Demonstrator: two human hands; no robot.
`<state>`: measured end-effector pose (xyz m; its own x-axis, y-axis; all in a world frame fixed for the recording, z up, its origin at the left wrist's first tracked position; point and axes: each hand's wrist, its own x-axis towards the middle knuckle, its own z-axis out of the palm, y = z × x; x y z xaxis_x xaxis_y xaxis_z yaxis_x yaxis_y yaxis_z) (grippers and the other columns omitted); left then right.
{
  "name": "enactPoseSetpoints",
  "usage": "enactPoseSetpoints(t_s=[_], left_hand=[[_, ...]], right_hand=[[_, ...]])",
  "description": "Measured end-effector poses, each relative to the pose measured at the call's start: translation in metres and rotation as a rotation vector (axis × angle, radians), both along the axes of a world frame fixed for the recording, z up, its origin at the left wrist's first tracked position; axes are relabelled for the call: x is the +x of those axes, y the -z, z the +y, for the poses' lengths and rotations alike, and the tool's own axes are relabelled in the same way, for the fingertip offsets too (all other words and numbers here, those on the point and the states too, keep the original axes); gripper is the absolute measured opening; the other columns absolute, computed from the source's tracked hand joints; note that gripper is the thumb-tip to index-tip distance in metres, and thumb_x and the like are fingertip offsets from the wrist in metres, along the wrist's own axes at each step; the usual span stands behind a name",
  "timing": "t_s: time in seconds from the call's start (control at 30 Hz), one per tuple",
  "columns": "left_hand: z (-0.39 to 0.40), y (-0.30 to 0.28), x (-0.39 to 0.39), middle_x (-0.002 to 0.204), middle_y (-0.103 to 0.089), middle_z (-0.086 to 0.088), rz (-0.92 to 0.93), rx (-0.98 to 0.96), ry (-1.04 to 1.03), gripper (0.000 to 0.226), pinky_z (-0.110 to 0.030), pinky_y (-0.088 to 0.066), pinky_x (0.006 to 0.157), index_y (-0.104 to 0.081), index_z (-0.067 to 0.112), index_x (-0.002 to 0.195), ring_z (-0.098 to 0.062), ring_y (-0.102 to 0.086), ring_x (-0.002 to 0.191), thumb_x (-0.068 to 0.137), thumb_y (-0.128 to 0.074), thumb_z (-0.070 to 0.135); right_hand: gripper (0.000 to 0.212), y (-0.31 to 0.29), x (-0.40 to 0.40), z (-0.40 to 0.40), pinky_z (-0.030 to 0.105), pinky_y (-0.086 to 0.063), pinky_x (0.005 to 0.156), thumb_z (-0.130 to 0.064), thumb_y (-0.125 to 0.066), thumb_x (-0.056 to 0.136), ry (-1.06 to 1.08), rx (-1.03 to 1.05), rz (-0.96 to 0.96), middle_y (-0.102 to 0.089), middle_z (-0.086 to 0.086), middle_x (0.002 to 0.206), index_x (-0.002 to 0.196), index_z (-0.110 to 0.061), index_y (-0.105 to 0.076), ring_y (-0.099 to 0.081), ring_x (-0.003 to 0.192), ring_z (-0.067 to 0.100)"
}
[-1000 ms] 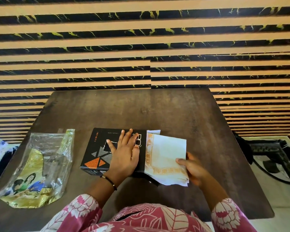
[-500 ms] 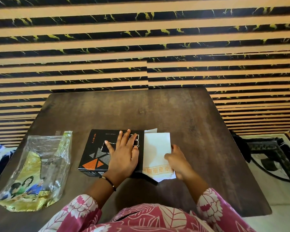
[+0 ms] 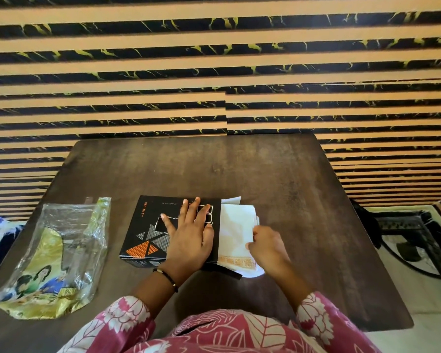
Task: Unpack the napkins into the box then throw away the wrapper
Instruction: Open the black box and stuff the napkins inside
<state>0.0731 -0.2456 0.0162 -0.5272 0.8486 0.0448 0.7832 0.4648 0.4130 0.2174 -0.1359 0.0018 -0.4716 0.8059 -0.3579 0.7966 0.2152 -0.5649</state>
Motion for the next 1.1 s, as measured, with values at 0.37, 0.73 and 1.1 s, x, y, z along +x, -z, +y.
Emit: enactPoseSetpoints(t_s=[0.37,0.73,1.1], left_hand=[[-0.001,0.000,0.001,0.157,-0.013,0.000,0.021,-0.011,0.000,0.076,-0.057,0.022,0.105,-0.028,0.024,0.143,-0.018,0.005,0.145,0.076,0.000,0.049],[-0.001,0.000,0.002,0.157,-0.016,-0.002,0.041,-0.017,0.011,0.074,-0.064,0.013,0.107,-0.032,0.022,0.141,-0.021,0.001,0.145,0.076,-0.005,0.046],[-0.001,-0.001,0.003,0.158,-0.007,0.000,0.056,-0.079,0.019,0.076,-0.061,0.017,0.107,-0.022,0.025,0.144,-0.020,0.008,0.145,0.075,0.000,0.048]], right_hand=[[0.025,0.005,0.014,-0.007,0.022,-0.051,0.065,-0.014,-0.054,0.089,0.029,-0.076,-0.047,-0.065,0.008,0.106,0.112,-0.008,-0.060,-0.059,0.081,0.017],[0.030,0.006,-0.026,-0.010,0.036,-0.054,0.086,-0.001,-0.043,0.090,0.088,-0.404,0.112,-0.065,0.011,0.112,0.112,-0.007,-0.063,-0.060,0.098,0.023],[0.035,-0.014,-0.029,-0.040,0.038,-0.054,0.087,0.000,-0.033,0.094,0.227,-0.858,0.522,-0.067,0.014,0.105,0.109,-0.012,-0.062,-0.064,0.099,0.033]])
